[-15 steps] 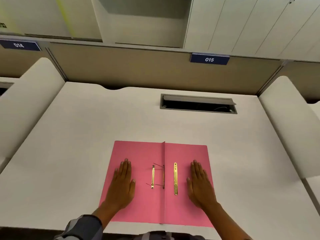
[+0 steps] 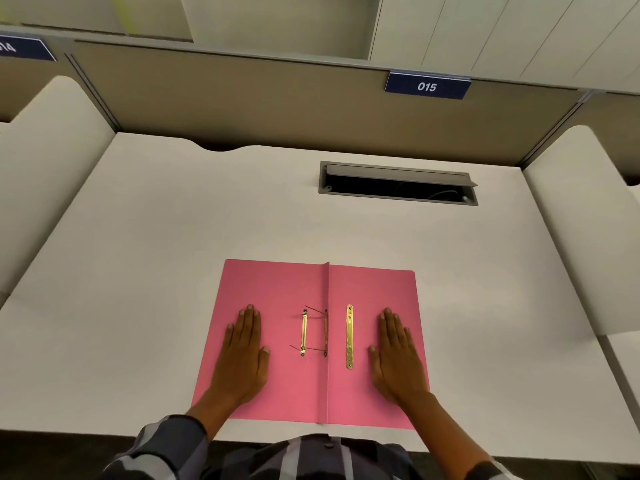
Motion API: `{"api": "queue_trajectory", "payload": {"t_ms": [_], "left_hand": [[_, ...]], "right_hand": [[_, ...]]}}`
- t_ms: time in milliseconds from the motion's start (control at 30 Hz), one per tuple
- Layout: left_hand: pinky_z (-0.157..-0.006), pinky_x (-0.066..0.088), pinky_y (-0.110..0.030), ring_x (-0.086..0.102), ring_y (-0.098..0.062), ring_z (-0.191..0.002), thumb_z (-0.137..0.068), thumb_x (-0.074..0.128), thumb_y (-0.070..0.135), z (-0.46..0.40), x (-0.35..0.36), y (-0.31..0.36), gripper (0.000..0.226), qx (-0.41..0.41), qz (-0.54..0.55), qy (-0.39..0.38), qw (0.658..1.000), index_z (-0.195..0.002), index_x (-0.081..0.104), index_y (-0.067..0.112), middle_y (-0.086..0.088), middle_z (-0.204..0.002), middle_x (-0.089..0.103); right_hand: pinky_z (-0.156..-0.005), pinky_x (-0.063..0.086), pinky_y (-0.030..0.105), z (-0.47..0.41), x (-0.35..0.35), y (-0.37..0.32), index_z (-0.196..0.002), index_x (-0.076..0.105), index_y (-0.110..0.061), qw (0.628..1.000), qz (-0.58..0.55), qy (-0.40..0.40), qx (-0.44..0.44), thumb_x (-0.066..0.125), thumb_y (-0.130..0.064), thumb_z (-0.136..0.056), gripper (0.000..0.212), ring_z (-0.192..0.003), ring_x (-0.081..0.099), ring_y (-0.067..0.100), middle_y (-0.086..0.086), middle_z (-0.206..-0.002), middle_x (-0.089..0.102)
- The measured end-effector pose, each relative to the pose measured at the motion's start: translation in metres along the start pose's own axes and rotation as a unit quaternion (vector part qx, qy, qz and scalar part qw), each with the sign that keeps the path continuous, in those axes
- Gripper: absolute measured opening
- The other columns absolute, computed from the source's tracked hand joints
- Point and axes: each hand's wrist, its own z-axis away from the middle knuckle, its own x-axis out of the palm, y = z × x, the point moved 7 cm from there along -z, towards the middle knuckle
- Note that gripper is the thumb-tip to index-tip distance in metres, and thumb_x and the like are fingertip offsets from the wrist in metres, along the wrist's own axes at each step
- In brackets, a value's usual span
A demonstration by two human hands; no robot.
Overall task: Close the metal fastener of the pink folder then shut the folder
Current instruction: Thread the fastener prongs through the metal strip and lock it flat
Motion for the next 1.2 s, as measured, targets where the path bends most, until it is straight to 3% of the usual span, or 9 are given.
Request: {"api": "queue_trajectory", "payload": {"t_ms": [167, 300, 367, 433, 500, 600, 700, 867, 1200], "left_hand": [[-0.135, 0.000, -0.048, -0.014, -0.028, -0.164, -0.103, 0.024, 0.040, 0.002, 0.003, 0.001, 0.080, 0.003, 0.002, 0.004, 1.000, -0.164, -0.017, 0.007, -0.012, -0.175, -0.021], [-0.135, -0.001, -0.049, -0.016, -0.028, -0.164, -0.102, 0.018, 0.046, 0.003, 0.002, 0.002, 0.080, 0.007, 0.002, 0.002, 1.000, -0.164, -0.017, 0.009, -0.011, -0.174, -0.024], [-0.134, -0.005, -0.050, -0.018, -0.027, -0.163, -0.099, 0.012, 0.053, 0.001, -0.001, 0.003, 0.083, 0.006, 0.021, 0.003, 1.000, -0.164, -0.017, 0.009, -0.010, -0.173, -0.025], [-0.133, -0.011, -0.049, -0.018, -0.026, -0.163, -0.101, 0.018, 0.058, 0.000, -0.005, 0.004, 0.085, 0.005, 0.057, 0.014, 0.998, -0.166, -0.009, 0.009, -0.007, -0.174, -0.022], [-0.133, -0.006, -0.050, -0.002, -0.025, -0.165, -0.103, 0.032, 0.061, 0.003, -0.014, 0.010, 0.084, 0.007, 0.119, 0.055, 0.991, -0.167, 0.016, 0.008, -0.004, -0.175, 0.000], [-0.124, 0.037, -0.060, 0.053, -0.033, -0.145, -0.099, 0.037, 0.072, 0.013, -0.032, 0.024, 0.083, 0.027, 0.214, 0.138, 0.967, -0.140, 0.066, 0.005, -0.012, -0.151, 0.061], [-0.089, 0.064, -0.045, 0.072, -0.018, -0.100, -0.092, 0.078, 0.035, 0.022, -0.031, 0.031, 0.025, 0.011, 0.317, 0.169, 0.933, -0.105, 0.078, 0.013, -0.004, -0.106, 0.076], [-0.077, 0.062, -0.021, 0.070, -0.010, -0.091, -0.086, 0.085, 0.021, 0.030, -0.015, 0.047, 0.023, -0.024, 0.418, 0.098, 0.903, -0.094, 0.068, 0.034, 0.015, -0.091, 0.075], [-0.079, 0.058, -0.013, 0.068, -0.002, -0.099, -0.089, 0.082, 0.025, 0.031, -0.001, 0.050, 0.021, -0.060, 0.448, 0.075, 0.889, -0.101, 0.070, 0.037, 0.029, -0.105, 0.071]], "right_hand": [[-0.132, 0.006, 0.042, 0.002, -0.002, -0.001, -0.163, -0.006, -0.012, 1.000, -0.007, 0.002, -0.006, 0.027, -0.046, -0.106, 0.073, -0.160, -0.009, 0.023, 0.007, -0.172, -0.011], [-0.132, 0.007, 0.044, 0.001, -0.009, -0.006, -0.163, -0.001, -0.011, 1.000, 0.000, -0.006, 0.001, 0.029, -0.045, -0.106, 0.073, -0.160, -0.004, 0.024, 0.007, -0.172, -0.008], [-0.129, 0.024, 0.047, -0.002, -0.024, -0.011, -0.161, 0.024, -0.010, 1.000, -0.006, 0.026, 0.006, 0.043, -0.042, -0.104, 0.068, -0.157, 0.025, 0.029, 0.009, -0.169, 0.024], [-0.111, 0.048, 0.046, -0.006, -0.043, -0.016, -0.147, 0.053, -0.012, 0.994, -0.060, 0.093, 0.012, 0.064, -0.034, -0.097, 0.056, -0.125, 0.065, 0.029, 0.009, -0.139, 0.067], [-0.098, 0.054, 0.043, -0.013, -0.053, -0.019, -0.134, 0.064, -0.017, 0.984, -0.132, 0.112, 0.029, 0.076, -0.031, -0.090, 0.048, -0.101, 0.073, 0.023, 0.001, -0.111, 0.079], [-0.088, 0.059, 0.042, -0.030, -0.053, -0.030, -0.128, 0.065, -0.017, 0.972, -0.226, 0.054, 0.033, 0.087, -0.027, -0.080, 0.054, -0.098, 0.064, 0.018, 0.001, -0.109, 0.073], [-0.091, 0.059, 0.038, -0.045, -0.049, -0.042, -0.130, 0.059, -0.017, 0.971, -0.236, -0.029, 0.009, 0.093, -0.031, -0.072, 0.069, -0.103, 0.060, 0.016, 0.001, -0.120, 0.064], [-0.092, 0.057, 0.044, -0.063, -0.046, -0.052, -0.130, 0.056, -0.020, 0.986, -0.144, -0.086, -0.014, 0.096, -0.040, -0.063, 0.080, -0.113, 0.054, 0.020, 0.000, -0.128, 0.057], [-0.091, 0.053, 0.043, -0.077, -0.048, -0.058, -0.124, 0.053, -0.019, 0.988, -0.087, -0.124, -0.014, 0.096, -0.046, -0.060, 0.082, -0.114, 0.049, 0.023, 0.002, -0.128, 0.054]]}}
